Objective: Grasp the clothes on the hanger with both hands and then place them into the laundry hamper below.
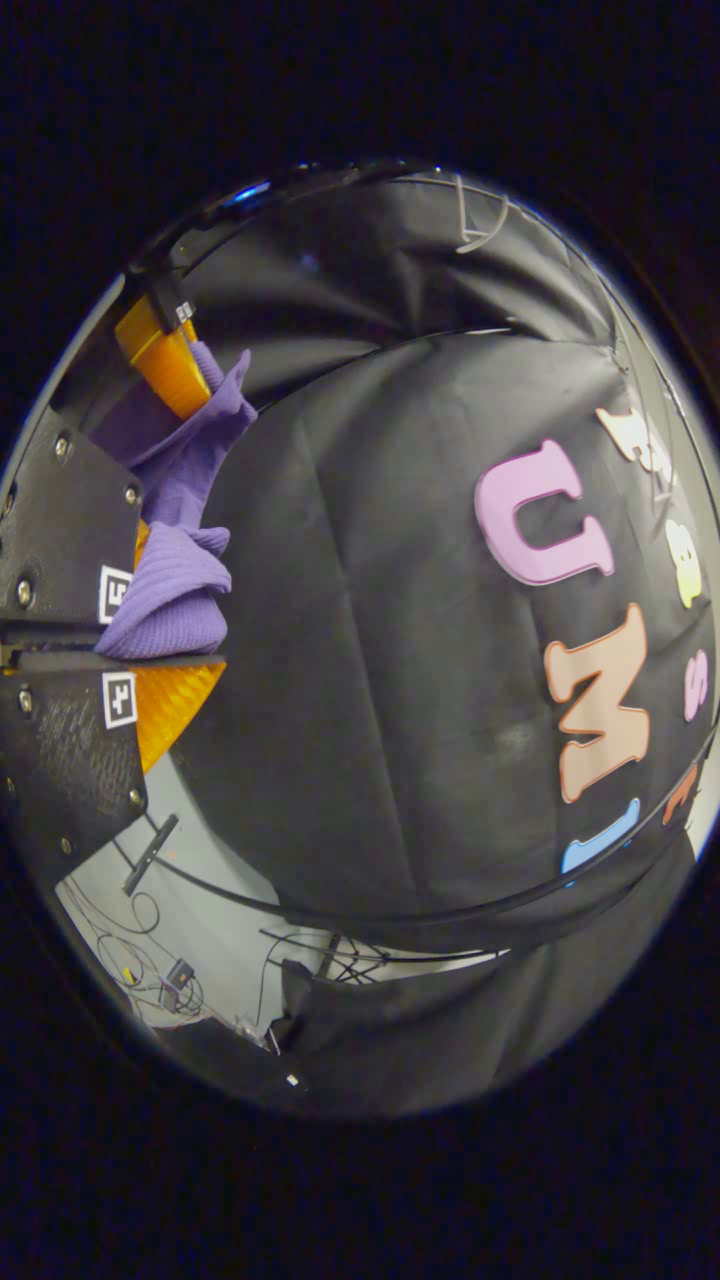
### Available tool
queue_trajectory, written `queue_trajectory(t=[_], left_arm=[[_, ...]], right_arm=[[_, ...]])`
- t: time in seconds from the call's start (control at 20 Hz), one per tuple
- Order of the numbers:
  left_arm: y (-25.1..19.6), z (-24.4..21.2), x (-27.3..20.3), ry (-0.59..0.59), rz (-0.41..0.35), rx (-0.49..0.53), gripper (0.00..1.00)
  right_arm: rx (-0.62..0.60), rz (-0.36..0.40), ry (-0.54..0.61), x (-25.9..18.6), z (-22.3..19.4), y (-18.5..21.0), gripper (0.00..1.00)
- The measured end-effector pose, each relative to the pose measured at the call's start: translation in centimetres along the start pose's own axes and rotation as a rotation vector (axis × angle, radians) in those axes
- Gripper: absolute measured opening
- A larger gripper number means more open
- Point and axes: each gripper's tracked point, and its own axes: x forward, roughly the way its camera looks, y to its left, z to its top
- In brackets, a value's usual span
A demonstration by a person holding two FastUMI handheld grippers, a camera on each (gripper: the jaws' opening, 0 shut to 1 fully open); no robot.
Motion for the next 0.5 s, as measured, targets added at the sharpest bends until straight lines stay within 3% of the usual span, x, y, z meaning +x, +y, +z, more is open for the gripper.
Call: queue_trajectory(t=[0.25,0.3,0.4,0.45,0.5], left_arm=[[0.0,-4.2,0.7,0.092,0.000,0.019,0.03],[-0.2,-5.1,0.8,0.114,-0.007,0.025,0.04],[-0.4,-6.6,0.8,0.161,-0.009,0.032,0.06],[0.3,-7.3,0.8,0.176,0.031,0.017,0.09],[0.3,-8.5,1.1,0.222,0.037,-0.002,0.38]], right_arm=[[-0.035,-0.043,0.122,0.6,-5.6,-1.5,0.10],[-0.042,-0.043,0.132,0.7,-5.9,-1.6,0.14],[-0.067,-0.083,0.151,0.5,-6.5,-2.6,0.11],[-0.068,-0.083,0.154,0.3,-6.5,-2.6,0.20],[-0.067,-0.084,0.142,0.2,-6.0,-2.7,0.26]])
